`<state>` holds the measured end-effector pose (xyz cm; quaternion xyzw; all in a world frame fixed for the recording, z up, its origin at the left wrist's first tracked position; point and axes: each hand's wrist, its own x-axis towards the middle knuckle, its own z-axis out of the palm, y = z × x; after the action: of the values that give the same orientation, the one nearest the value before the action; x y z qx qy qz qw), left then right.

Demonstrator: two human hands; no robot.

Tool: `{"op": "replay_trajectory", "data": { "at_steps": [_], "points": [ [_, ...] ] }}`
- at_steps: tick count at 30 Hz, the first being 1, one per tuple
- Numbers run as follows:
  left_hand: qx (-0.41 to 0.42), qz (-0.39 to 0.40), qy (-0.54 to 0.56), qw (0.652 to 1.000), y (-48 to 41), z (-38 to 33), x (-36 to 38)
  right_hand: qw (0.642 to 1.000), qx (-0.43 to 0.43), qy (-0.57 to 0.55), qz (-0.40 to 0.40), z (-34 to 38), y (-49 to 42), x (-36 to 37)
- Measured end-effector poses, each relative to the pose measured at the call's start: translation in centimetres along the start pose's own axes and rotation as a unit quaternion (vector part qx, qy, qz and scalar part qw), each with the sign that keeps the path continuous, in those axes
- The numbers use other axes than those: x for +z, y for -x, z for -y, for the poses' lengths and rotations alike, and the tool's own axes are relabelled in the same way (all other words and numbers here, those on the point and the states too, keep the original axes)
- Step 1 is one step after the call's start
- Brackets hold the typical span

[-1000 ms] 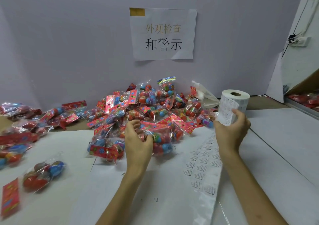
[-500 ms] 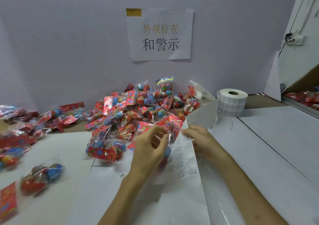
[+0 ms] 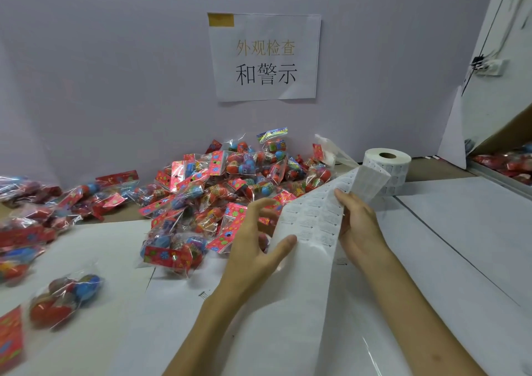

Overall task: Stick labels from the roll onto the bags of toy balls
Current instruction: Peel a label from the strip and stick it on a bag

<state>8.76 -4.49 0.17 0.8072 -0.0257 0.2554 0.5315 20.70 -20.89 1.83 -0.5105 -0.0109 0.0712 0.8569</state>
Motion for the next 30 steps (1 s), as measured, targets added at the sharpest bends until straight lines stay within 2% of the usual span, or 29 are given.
{"op": "replay_trajectory", "data": {
  "at_steps": [4, 6, 9, 11, 13, 14, 16, 18, 20, 21, 25, 30],
  "points": [
    [-0.116, 0.108, 0.186, 0.97, -0.4, -0.3, -0.5, 0.999, -0.025, 0.008, -0.044, -0.1, -0.1, -0.2],
    [-0.128, 0.123, 0.204, 0.963, -0.4, -0.5, -0.5, 0.993, -0.059, 0.053, -0.084, -0.2, -0.1, -0.1],
    [-0.132, 0.08, 0.166, 0.974, -0.5, -0.3, -0.3, 0.969, -0.152, 0.144, -0.131, -0.5, 0.4, 0.3],
    [-0.134, 0.05, 0.167, 0.976, -0.6, 0.1, -0.4, 0.925, -0.277, 0.22, -0.14, -0.4, 1.1, 0.4],
    [-0.132, 0.013, 0.157, 0.979, -0.7, 0.4, -0.5, 0.883, -0.373, 0.267, -0.096, -0.2, 1.7, 0.6],
    [-0.131, -0.005, 0.147, 0.98, -0.8, 0.5, -0.6, 0.875, -0.39, 0.28, -0.053, -0.3, 1.9, 0.9],
    [-0.129, -0.034, 0.14, 0.981, -0.8, 0.7, -0.8, 0.866, -0.387, 0.314, 0.047, -0.6, 2.4, 1.4],
    [-0.122, -0.054, 0.141, 0.981, -0.8, 0.9, -0.9, 0.822, -0.398, 0.388, 0.12, -1.3, 2.7, 1.8],
    [-0.107, -0.066, 0.14, 0.982, -0.8, 0.9, -0.9, 0.776, -0.403, 0.458, 0.159, -2.0, 2.7, 1.9],
    [-0.1, -0.068, 0.14, 0.983, -0.9, 0.9, -0.9, 0.766, -0.398, 0.476, 0.168, -2.2, 2.7, 1.9],
    [-0.093, -0.063, 0.152, 0.982, -0.9, 1.0, -0.7, 0.756, -0.371, 0.511, 0.173, -2.6, 2.3, 1.7],
    [-0.094, -0.044, 0.151, 0.983, -0.9, 1.0, -0.7, 0.769, -0.357, 0.498, 0.182, -2.7, 2.5, 1.8]
  ]
}}
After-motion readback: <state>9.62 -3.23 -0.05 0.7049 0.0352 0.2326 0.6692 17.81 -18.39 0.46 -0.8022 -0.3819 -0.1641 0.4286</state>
